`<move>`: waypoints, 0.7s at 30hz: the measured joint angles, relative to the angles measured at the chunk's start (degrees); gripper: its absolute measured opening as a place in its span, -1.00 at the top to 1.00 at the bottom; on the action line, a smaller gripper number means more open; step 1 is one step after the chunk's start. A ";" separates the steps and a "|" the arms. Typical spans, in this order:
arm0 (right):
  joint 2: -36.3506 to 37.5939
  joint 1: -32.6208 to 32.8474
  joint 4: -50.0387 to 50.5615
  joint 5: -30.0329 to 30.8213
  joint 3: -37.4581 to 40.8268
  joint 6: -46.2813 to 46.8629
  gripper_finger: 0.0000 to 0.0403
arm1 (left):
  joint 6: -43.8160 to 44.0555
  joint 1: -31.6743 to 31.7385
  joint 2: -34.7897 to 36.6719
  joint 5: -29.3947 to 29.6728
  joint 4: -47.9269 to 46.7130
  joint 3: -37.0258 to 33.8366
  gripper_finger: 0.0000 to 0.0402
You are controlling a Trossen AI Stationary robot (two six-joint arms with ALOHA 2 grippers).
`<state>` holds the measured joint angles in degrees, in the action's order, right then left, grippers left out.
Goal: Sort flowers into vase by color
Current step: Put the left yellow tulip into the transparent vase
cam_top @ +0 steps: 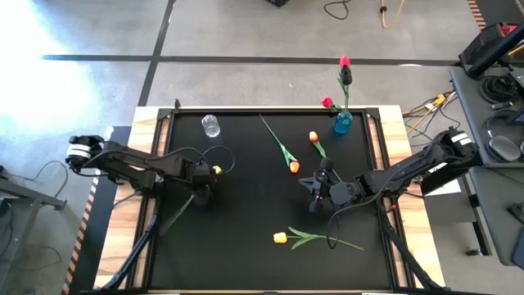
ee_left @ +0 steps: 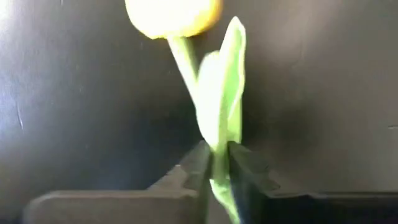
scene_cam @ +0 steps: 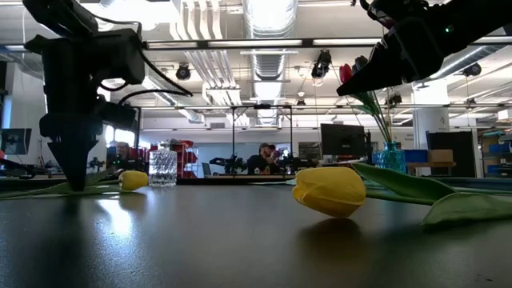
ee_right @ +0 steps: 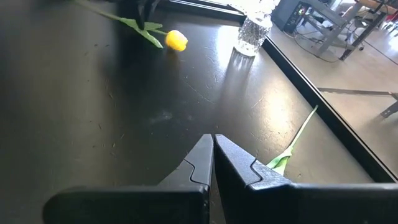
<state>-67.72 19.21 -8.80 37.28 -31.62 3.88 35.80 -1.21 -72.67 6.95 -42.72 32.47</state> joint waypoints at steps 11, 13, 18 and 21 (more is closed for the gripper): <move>0.00 0.01 -0.04 0.02 0.00 0.06 0.95 | -12.31 0.38 8.39 20.67 -1.56 13.81 0.99; 0.00 0.01 -0.04 0.02 0.00 0.02 0.95 | -16.59 0.59 11.43 24.53 2.94 15.80 0.99; 0.00 0.01 -0.06 0.09 0.00 0.01 0.95 | -29.55 3.14 19.92 26.64 20.71 14.90 1.00; 0.00 0.01 -0.04 0.15 0.00 0.00 0.95 | -37.29 6.06 24.43 26.71 32.81 11.28 1.00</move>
<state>-67.72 19.22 -8.84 37.43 -31.62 3.88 -1.48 4.84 -48.24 33.66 -9.91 43.75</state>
